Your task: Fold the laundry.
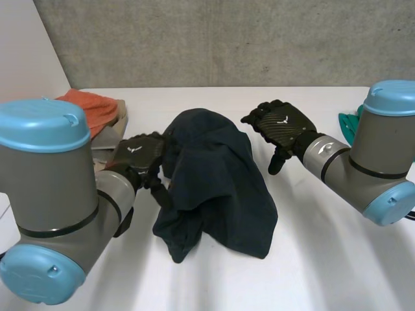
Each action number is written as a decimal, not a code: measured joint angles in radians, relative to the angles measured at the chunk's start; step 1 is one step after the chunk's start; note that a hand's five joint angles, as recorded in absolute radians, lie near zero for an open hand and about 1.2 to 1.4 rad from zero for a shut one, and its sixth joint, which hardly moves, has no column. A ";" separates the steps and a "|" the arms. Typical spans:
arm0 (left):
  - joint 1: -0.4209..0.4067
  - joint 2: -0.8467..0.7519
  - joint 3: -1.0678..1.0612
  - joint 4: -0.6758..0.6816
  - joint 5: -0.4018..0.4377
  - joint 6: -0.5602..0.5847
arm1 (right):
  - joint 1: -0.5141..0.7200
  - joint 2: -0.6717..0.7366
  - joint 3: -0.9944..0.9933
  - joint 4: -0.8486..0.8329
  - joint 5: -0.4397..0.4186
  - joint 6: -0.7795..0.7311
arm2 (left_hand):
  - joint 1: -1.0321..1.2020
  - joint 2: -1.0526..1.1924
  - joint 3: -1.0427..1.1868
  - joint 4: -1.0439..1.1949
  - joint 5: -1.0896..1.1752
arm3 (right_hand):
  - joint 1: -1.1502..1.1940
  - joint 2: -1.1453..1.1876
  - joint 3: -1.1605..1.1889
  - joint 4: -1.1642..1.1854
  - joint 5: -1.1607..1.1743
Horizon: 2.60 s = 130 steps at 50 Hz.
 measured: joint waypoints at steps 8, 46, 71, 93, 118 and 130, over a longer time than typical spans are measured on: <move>0.065 -0.022 -0.030 -0.086 0.092 -0.027 | 0.008 0.001 0.002 0.000 0.002 0.005 | 0.000 0.000 0.000 0.000 0.000 | 0.000 0.000 0.000 0.000 0.000; 0.166 -0.194 0.761 0.047 0.080 0.315 | -0.006 -0.030 0.007 -0.004 0.007 -0.011 | 0.934 0.991 0.975 0.998 0.914 | 0.000 0.000 0.000 0.000 0.000; 0.058 -0.380 0.622 0.131 0.683 0.342 | -0.171 -0.050 -0.098 -0.004 0.107 0.056 | -0.015 0.001 0.001 0.000 -0.003 | 0.000 0.000 0.000 0.000 0.000; 0.021 -0.040 0.122 0.078 -0.021 0.393 | -0.091 -0.137 0.038 0.135 -0.191 -0.191 | -0.015 0.000 0.001 0.000 -0.003 | 0.080 0.096 0.099 0.089 0.084; 0.114 -0.236 0.042 0.148 0.181 0.388 | 0.127 0.000 0.057 -0.051 -0.043 -0.493 | -0.011 0.002 0.003 0.002 -0.003 | 0.913 0.966 0.965 0.967 0.934; 0.058 -0.223 0.106 0.169 0.058 0.383 | 0.026 0.164 -0.213 -0.102 0.232 -0.068 | -0.015 0.000 0.001 0.000 -0.003 | 0.913 0.966 0.973 0.981 0.936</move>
